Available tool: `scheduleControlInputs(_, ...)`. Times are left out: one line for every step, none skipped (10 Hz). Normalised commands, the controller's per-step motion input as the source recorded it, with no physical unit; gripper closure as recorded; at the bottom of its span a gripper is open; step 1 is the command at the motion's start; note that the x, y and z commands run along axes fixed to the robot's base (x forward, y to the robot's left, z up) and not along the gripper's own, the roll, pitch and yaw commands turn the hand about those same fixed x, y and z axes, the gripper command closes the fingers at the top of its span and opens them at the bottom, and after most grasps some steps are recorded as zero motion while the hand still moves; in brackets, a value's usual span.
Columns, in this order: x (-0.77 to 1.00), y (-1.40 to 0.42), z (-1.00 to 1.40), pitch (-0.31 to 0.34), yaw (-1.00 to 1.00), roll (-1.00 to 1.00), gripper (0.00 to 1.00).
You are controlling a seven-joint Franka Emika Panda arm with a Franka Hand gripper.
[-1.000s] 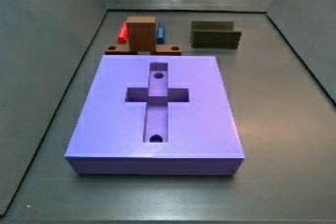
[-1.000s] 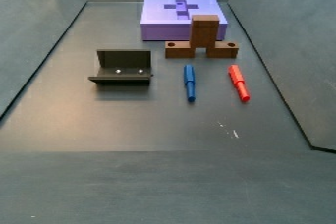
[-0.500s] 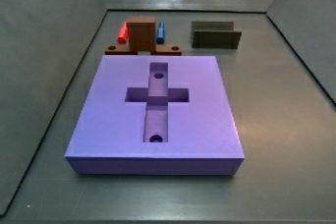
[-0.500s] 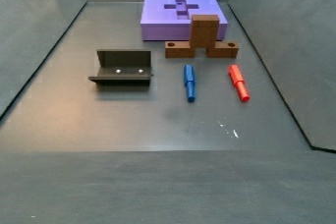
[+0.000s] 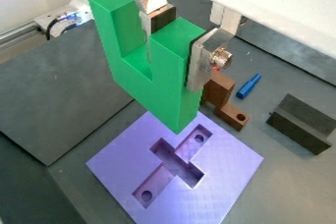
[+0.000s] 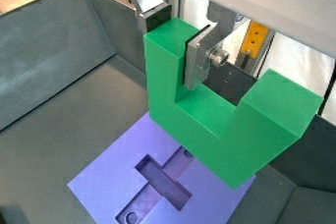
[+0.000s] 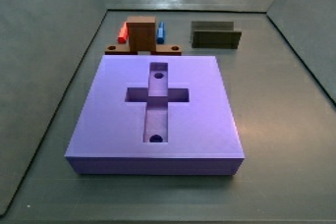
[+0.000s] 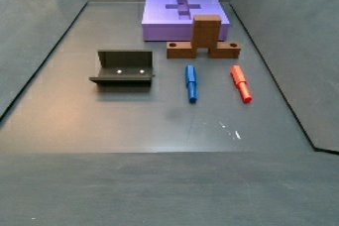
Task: Pick up the green object. Move up. Move to above the board. Insert the green object.
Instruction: Insert the green object.
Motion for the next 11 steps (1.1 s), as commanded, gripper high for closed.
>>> scheduleControlInputs(0.03,0.00,-0.18,-0.024,0.00,-0.09,1.00)
scheduleControlInputs(0.13,0.05,-0.20,0.000,0.00,-0.09,1.00)
scheduleControlInputs(0.17,0.09,-0.19,0.000,0.00,-0.06,1.00)
scheduleControlInputs(0.43,0.18,-0.23,0.007,-0.01,-0.09,1.00)
scheduleControlInputs(0.43,0.30,-0.33,0.017,-0.02,-0.07,1.00)
scheduleControlInputs(0.33,0.67,-1.00,-0.026,-0.05,0.00,1.00)
scheduleControlInputs(0.23,0.37,-1.00,0.000,0.00,0.10,1.00)
scheduleControlInputs(0.05,0.17,-0.94,-0.029,-0.03,0.00,1.00)
scheduleControlInputs(0.00,0.00,-0.58,-0.266,-0.06,-0.11,1.00)
scheduleControlInputs(0.11,-0.14,-0.56,-0.131,-0.03,0.15,1.00)
scheduleControlInputs(0.02,-0.12,-0.48,-0.123,0.00,0.17,1.00)
